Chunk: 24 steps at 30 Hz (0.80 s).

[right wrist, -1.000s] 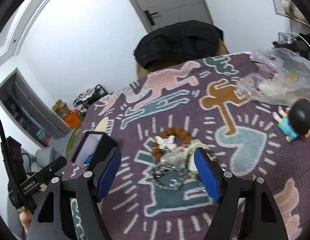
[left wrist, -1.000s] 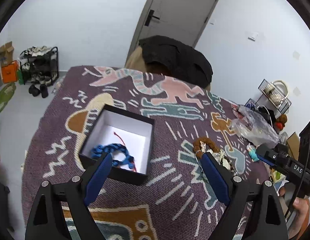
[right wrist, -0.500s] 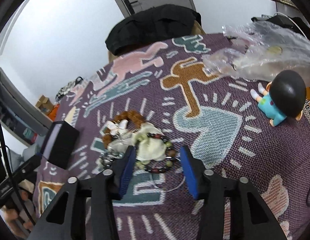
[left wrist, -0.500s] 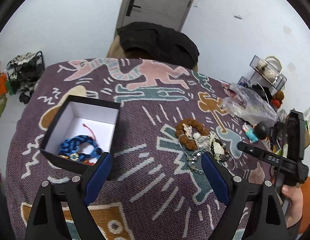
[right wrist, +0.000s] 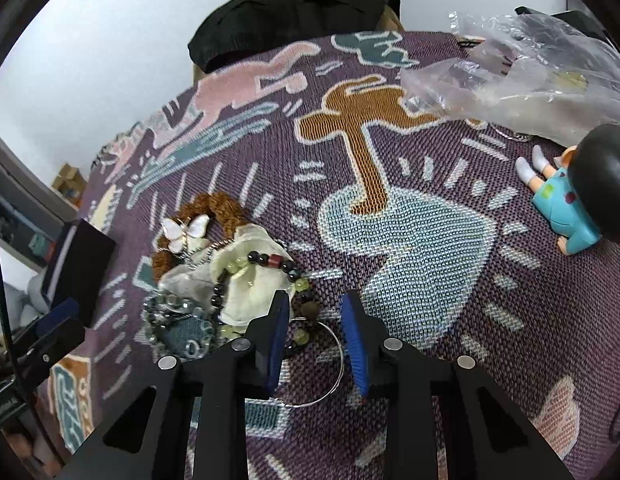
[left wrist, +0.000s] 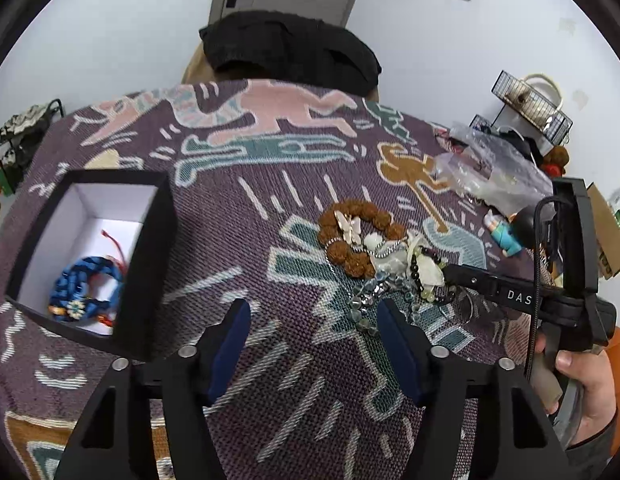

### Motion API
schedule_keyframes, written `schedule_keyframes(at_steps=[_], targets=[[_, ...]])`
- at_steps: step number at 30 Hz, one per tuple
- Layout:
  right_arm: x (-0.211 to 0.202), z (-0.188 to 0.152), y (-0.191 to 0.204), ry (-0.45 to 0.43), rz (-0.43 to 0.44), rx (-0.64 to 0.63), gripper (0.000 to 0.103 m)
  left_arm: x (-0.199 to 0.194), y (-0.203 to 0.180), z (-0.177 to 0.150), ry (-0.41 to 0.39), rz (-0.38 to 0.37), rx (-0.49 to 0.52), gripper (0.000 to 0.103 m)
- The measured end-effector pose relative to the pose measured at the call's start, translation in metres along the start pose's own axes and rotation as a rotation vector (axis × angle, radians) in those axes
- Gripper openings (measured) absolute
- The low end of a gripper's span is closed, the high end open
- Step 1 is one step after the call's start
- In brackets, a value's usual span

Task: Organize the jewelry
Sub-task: 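Grasp the grey bead bracelet with the left gripper while the right gripper grasps a dark bead bracelet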

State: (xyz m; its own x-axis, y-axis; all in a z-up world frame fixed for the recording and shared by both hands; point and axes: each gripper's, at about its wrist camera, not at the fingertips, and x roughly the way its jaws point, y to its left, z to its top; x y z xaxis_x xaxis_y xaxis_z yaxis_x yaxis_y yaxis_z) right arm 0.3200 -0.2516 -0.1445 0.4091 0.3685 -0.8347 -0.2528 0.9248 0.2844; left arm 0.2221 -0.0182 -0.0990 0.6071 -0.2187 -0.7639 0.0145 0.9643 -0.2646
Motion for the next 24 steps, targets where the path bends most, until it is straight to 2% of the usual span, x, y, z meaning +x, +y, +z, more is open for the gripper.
schedule_keyframes(at_steps=[4,5,6,7,11,14,18,22,24], targets=[[0.002,0.003,0.002,0.01,-0.011,-0.002,0.027,0.015,-0.003,-0.002,0.024,-0.011,-0.011,0.061],[0.002,0.004,0.003,0.012,-0.009,0.008,0.025,0.019,-0.004,-0.002,0.03,-0.016,-0.018,0.057],[0.003,0.004,0.004,0.014,-0.011,0.005,0.014,0.022,-0.004,-0.002,0.034,-0.02,-0.022,0.053],[0.005,0.004,0.007,0.023,-0.008,-0.004,0.012,0.025,-0.005,-0.002,0.042,-0.027,-0.028,0.052],[0.002,0.002,0.011,0.009,-0.009,-0.012,0.011,0.033,-0.008,-0.004,0.061,-0.041,-0.03,0.051],[-0.011,0.0,0.013,-0.038,0.006,-0.007,0.011,0.037,-0.011,-0.004,0.071,-0.05,-0.029,0.049],[-0.031,0.001,0.018,-0.092,0.028,-0.015,0.011,0.042,-0.015,-0.003,0.088,-0.069,-0.033,0.038],[-0.049,0.004,0.024,-0.132,0.051,-0.025,0.011,0.047,-0.022,-0.003,0.09,-0.087,-0.021,0.036],[-0.058,0.003,0.027,-0.149,0.058,-0.032,0.011,0.049,-0.025,-0.002,0.087,-0.075,-0.01,0.027]])
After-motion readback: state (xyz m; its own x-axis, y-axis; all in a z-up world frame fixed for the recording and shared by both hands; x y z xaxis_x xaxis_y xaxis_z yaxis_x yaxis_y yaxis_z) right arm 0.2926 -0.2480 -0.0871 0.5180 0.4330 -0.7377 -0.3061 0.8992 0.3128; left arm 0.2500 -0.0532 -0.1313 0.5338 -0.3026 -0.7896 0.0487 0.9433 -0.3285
